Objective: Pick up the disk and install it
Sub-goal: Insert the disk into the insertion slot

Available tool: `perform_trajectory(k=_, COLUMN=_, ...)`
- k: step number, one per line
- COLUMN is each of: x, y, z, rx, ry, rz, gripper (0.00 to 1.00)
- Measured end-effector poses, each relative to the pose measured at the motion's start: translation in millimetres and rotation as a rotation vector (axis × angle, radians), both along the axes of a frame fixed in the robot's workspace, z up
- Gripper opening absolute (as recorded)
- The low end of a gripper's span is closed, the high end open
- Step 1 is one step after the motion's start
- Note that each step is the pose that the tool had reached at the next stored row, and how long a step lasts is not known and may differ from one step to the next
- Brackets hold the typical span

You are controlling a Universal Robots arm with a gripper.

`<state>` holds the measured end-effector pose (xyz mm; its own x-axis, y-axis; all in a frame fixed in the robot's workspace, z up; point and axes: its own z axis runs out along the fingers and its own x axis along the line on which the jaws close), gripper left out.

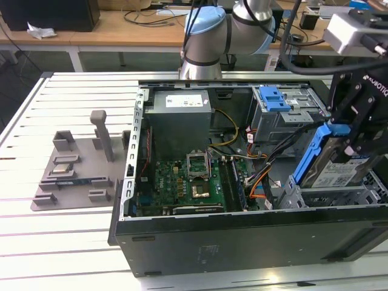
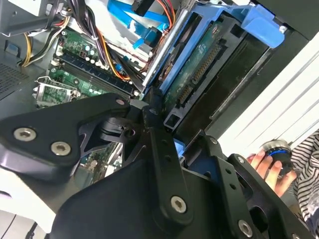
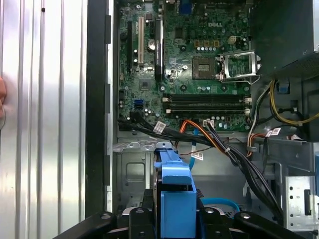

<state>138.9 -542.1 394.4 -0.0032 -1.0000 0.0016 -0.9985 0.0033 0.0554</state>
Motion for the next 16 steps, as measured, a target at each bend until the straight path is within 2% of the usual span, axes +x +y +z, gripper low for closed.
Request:
perform_trajectory(k=4, x=0.0, y=0.0, z=-9.3, rx=-0.0001, ry=0.0003, rz=0.000, gripper=0.37)
perform_trajectory(k=9, x=0.0, y=0.0, z=-9.5, rx=0.0001, ry=0.0004, rz=0.000, gripper=0.38)
perform_trajectory(k=10, x=0.0, y=0.0, z=-9.5, rx=0.0001, ry=0.0004, rz=0.000, gripper=0.50)
perform_trajectory(k=14, x=0.0, y=0.0, z=-9.5, rx=-0.0001, ry=0.0004, rz=0.000, gripper=0.49)
perform_trajectory(k=15, x=0.0, y=0.0, z=-9.5, rx=0.0000, ry=0.0004, rz=0.000, gripper=0.42)
perform_trajectory(k=16, x=0.0, y=0.0, z=-9.5, rx=-0.0001, ry=0.0004, rz=0.000, gripper=0.42)
